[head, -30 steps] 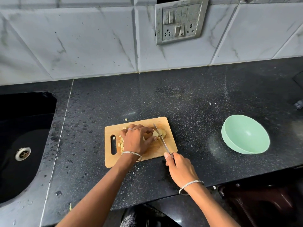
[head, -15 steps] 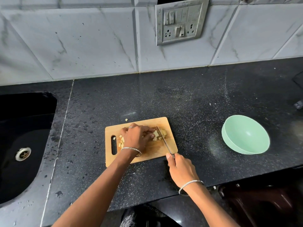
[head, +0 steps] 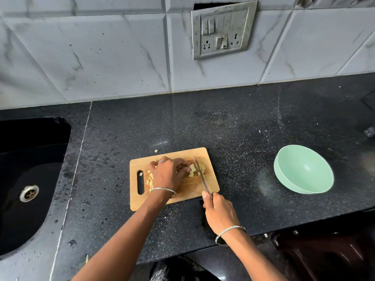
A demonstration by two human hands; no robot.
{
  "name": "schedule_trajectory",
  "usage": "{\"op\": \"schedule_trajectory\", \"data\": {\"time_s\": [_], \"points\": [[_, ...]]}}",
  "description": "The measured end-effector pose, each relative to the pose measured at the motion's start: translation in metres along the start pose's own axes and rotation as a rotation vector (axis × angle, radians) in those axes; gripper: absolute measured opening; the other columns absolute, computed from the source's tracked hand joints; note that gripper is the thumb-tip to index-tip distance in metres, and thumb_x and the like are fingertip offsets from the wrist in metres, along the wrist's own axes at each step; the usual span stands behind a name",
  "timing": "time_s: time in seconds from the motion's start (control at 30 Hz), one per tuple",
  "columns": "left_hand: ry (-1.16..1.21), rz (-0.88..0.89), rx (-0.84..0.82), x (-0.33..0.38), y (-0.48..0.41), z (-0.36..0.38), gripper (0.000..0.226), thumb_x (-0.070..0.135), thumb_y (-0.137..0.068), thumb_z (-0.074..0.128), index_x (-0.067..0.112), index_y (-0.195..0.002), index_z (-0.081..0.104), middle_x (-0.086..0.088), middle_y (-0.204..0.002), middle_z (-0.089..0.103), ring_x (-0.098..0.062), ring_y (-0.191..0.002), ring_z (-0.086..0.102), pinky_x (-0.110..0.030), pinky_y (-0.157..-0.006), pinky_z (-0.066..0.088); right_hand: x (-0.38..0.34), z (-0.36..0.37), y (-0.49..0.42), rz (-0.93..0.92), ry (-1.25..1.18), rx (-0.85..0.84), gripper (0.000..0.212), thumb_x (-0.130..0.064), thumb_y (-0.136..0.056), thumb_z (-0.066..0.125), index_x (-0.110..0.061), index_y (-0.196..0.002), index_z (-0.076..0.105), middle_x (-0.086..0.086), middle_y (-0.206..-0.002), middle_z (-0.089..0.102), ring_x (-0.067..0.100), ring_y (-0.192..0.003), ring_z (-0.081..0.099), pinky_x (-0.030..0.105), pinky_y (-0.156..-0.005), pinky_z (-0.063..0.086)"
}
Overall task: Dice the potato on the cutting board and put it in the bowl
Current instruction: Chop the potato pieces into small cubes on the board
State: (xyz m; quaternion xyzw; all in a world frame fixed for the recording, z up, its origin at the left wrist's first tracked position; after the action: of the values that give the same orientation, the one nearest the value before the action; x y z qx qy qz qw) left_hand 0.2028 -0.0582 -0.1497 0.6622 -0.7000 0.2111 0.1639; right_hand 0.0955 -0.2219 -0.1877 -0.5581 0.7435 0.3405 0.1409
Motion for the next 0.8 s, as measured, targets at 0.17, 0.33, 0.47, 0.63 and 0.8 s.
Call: {"op": "schedule_trajectory", "data": {"time_s": [0.17,0.33,0.47,0.63,0.8], "points": [[0.009,-0.01,0.034,0.0,0.001,-0.002,0.017,0.051,-0.082,0.066,0.037,-0.091,0.071,0.018,-0.082,0.069,-0.011,-0.1,0.053,-0.035,-0.082,0.017,-0.001,0.002,-0.002,-0.002,0.053,-0.051,0.048,-0.048,-0.102,0.028,-0.013,-0.098,0.061,0.006,-0.098,0.068,0.028,-0.094,0.062,0.036,-0.078,0.044],[0.021,-0.016,0.03,-0.003,0.003,-0.002,0.026,0.056,-0.081,0.065,0.039,-0.099,0.07,0.018,-0.086,0.071,-0.01,-0.102,0.05,-0.037,-0.086,0.021,0.001,-0.005,-0.004,-0.016,0.043,-0.03,0.047,-0.049,-0.101,0.029,-0.014,-0.096,0.06,0.005,-0.098,0.069,0.028,-0.092,0.062,0.037,-0.079,0.046],[0.015,-0.022,-0.033,-0.005,-0.001,0.006,0.03,0.052,-0.077,0.071,0.039,-0.103,0.069,0.018,-0.084,0.072,-0.013,-0.104,0.053,-0.048,-0.094,0.034,-0.003,-0.01,-0.003,-0.031,0.066,-0.021,0.046,-0.051,-0.101,0.028,-0.017,-0.094,0.058,0.005,-0.096,0.068,0.029,-0.089,0.063,0.038,-0.077,0.047],[-0.007,-0.041,-0.019,0.0,0.0,0.003,0.025,0.048,-0.078,0.072,0.04,-0.102,0.071,0.017,-0.086,0.072,-0.01,-0.103,0.05,-0.036,-0.086,0.021,-0.002,-0.007,0.0,-0.005,0.108,-0.049,0.044,-0.049,-0.102,0.027,-0.016,-0.092,0.054,0.009,-0.095,0.064,0.032,-0.089,0.061,0.036,-0.071,0.042],[0.009,-0.064,-0.056,-0.004,-0.003,0.006,0.024,0.049,-0.078,0.071,0.042,-0.101,0.071,0.019,-0.085,0.072,-0.012,-0.106,0.05,-0.044,-0.096,0.028,-0.002,-0.003,0.0,0.006,0.039,-0.074,0.046,-0.047,-0.102,0.029,-0.014,-0.096,0.06,0.006,-0.098,0.067,0.029,-0.092,0.061,0.038,-0.081,0.047]]}}
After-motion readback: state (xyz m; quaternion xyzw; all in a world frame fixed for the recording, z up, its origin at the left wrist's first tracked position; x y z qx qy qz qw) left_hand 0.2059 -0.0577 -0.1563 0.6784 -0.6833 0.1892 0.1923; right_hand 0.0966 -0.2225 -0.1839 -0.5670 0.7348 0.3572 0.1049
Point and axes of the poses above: each hand's wrist, its own y-axis away from the middle knuckle, its own z-axis out of the palm, x = y × z, the point moved 10 cm from there along -y, towards the middle knuckle
